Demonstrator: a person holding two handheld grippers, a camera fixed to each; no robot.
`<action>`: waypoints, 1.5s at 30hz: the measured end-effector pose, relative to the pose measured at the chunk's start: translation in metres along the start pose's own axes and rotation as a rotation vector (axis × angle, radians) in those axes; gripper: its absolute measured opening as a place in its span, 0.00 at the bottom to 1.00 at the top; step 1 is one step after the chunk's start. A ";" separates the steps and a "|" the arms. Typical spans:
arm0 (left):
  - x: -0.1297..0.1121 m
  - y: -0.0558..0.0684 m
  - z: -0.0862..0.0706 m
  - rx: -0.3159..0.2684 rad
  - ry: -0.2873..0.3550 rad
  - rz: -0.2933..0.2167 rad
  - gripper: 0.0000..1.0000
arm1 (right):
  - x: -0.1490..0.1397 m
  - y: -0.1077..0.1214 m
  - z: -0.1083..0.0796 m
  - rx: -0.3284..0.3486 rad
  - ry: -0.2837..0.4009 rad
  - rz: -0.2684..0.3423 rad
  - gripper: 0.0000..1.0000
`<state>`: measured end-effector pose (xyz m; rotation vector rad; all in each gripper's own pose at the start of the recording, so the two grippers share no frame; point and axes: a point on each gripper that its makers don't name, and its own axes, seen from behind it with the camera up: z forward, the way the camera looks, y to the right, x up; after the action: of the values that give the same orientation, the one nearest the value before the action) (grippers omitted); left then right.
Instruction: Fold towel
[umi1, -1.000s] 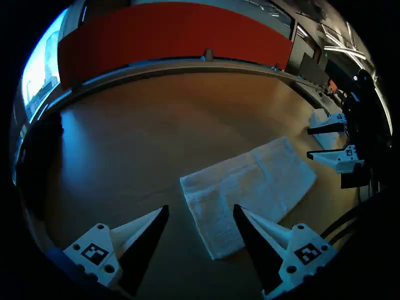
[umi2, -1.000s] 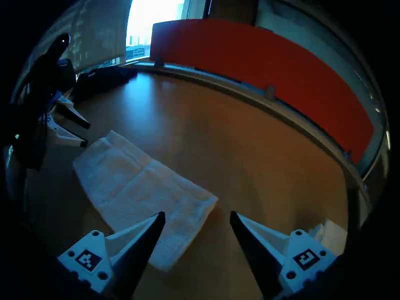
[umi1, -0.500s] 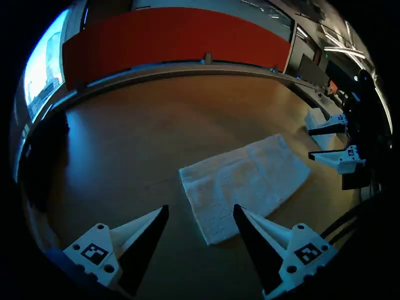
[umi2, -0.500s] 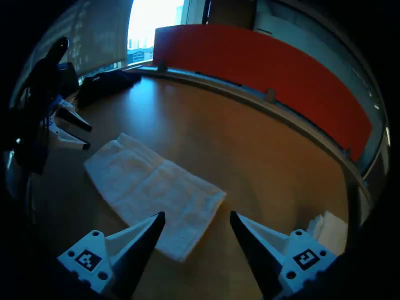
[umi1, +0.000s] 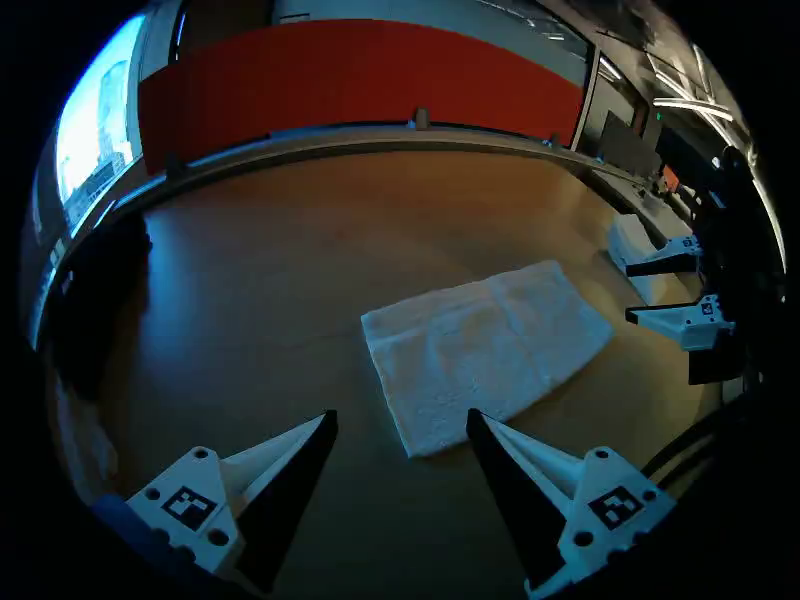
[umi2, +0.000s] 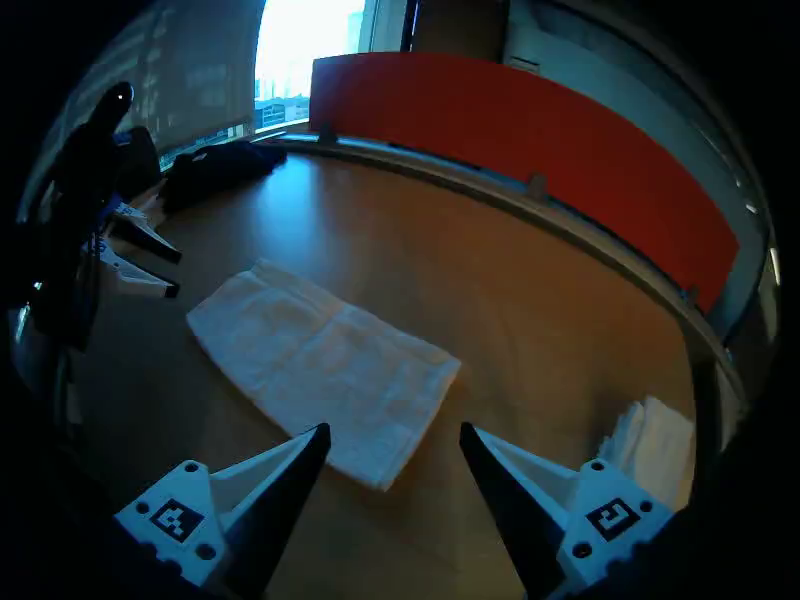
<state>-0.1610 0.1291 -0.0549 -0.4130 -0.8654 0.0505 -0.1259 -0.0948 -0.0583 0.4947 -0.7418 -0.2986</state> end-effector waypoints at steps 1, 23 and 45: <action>0.000 0.000 -0.001 0.001 0.001 -0.003 0.96 | 0.000 0.000 0.000 0.000 0.000 0.000 1.00; -0.023 -0.012 -0.044 0.087 0.049 -0.069 0.96 | -0.007 -0.013 0.006 0.059 -0.010 -0.047 1.00; -0.055 -0.026 -0.083 0.187 0.073 -0.142 0.96 | -0.014 -0.017 0.020 0.121 -0.046 -0.115 1.00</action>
<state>-0.1382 0.0664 -0.1329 -0.1767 -0.8085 -0.0152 -0.1516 -0.1096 -0.0621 0.6481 -0.7806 -0.3751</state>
